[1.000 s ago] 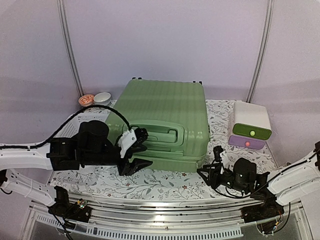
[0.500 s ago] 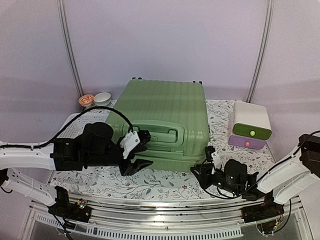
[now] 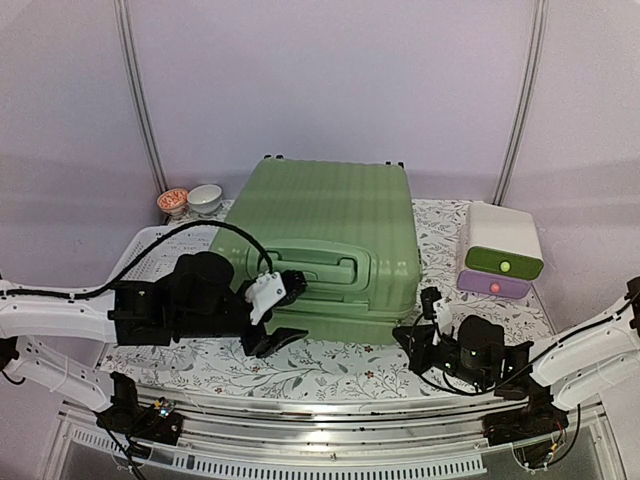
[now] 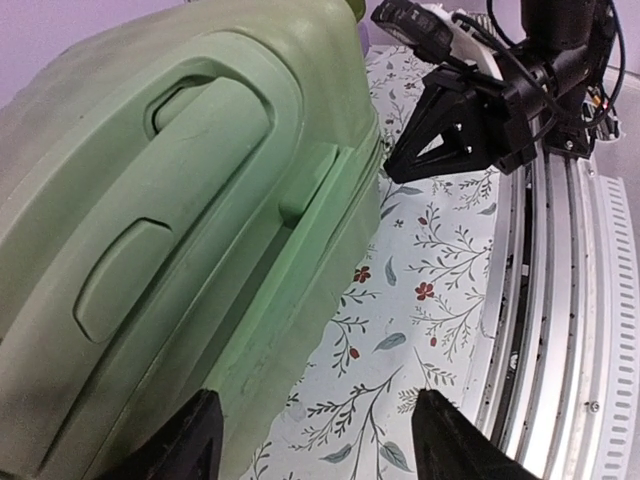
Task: Open, take out, and arrange the luggage
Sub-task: Grab the zipper of the luggage, then unzip the zipper of the luggage.
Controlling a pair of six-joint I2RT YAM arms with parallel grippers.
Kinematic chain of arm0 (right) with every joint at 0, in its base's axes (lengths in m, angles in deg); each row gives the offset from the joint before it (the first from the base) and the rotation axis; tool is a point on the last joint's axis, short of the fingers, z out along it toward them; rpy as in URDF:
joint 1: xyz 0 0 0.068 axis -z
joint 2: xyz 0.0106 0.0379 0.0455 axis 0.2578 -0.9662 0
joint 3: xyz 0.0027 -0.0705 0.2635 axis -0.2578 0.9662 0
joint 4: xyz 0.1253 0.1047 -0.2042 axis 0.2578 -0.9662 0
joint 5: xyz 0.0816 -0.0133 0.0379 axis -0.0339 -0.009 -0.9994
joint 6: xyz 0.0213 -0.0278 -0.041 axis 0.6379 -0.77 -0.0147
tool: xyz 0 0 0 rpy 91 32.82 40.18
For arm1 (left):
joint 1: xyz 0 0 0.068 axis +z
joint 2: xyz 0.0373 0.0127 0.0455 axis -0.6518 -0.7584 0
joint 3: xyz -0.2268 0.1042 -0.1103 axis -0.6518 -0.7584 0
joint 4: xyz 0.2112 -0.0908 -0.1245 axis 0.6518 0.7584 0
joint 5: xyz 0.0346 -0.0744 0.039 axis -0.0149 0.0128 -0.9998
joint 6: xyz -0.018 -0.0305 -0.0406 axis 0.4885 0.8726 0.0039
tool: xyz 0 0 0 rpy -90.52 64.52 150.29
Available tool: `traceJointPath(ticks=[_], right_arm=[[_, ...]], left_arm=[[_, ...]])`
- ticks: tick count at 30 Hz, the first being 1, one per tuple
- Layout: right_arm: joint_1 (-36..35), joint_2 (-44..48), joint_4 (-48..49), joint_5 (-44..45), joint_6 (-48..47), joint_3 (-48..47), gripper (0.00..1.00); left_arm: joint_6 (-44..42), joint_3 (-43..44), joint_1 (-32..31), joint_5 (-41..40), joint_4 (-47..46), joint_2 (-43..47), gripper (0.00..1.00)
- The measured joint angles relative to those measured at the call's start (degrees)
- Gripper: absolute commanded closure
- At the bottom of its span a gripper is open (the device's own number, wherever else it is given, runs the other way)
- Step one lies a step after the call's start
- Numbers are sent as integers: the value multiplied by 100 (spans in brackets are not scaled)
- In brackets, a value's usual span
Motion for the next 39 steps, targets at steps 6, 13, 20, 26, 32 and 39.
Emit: traceJointPath(ticks=[6,13,20,26,32,39], right_arm=[[0,634,-529,39,83,155,97],[0,905,-542,81,350,334,97],[0,942,-575,81,376,334,97],[0,944,-584,81,378,334,97],[2,1016,-654,111,431,337,97],[4,1344,-1038,275,435,337,96]], left_arm=[[-415,0,-356,-496,-94,-260,30],[-1193,-114,-824,-1261,-498,-531,33],[-1574,-116,-841,-2439,-918,-914,34],[-1862,-127,-839,-3047,-1351,-1099,33],[-2430,-280,-914,-3523,-2020,-1565,38],[-2892,-308,-957,-3980,-2583,-1834,61]])
